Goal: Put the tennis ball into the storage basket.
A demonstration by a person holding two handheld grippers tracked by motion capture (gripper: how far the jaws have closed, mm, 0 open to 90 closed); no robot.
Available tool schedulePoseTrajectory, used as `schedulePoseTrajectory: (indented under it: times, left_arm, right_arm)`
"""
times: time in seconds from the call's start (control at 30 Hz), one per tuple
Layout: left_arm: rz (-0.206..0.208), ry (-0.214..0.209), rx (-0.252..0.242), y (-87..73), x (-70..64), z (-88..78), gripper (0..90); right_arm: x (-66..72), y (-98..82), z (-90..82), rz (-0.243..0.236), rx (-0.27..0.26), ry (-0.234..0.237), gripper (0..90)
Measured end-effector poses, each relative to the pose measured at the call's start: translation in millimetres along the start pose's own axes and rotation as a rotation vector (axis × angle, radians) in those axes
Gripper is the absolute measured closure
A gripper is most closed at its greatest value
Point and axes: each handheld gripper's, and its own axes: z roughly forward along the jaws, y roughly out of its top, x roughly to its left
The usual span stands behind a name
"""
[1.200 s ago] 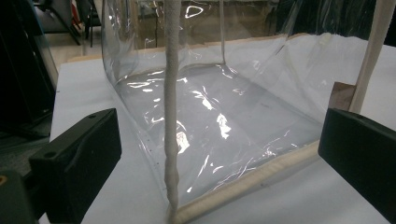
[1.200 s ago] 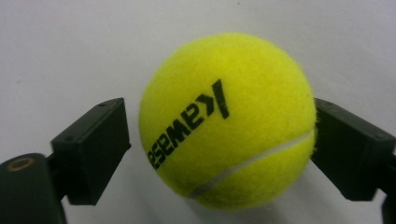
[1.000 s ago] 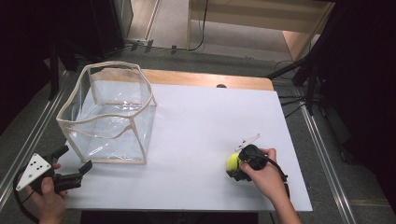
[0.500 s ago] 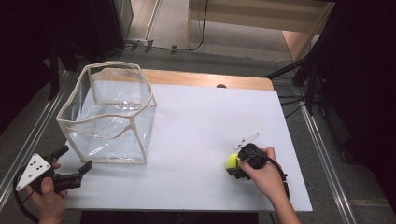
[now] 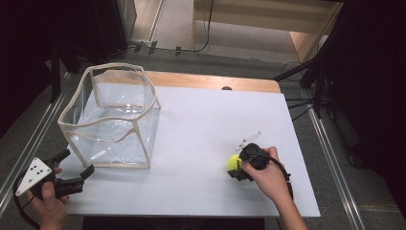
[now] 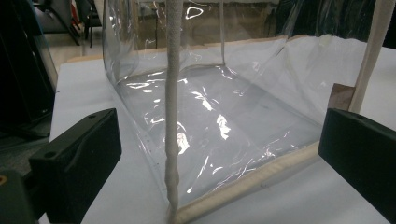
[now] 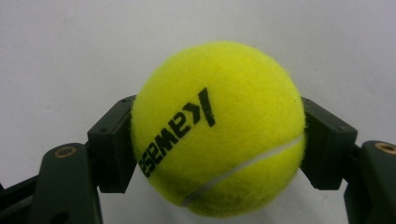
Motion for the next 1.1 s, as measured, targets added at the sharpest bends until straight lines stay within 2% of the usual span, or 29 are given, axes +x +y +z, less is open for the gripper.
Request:
schedulePoseTrajectory:
  times: [1.1]
  left_arm:
    - [-0.006, -0.003, -0.008, -0.3, 0.5, -0.4, 0.0]
  right_arm:
    - [14.9, 46.2, -2.6, -0.076, -0.003, 0.039, 23.9]
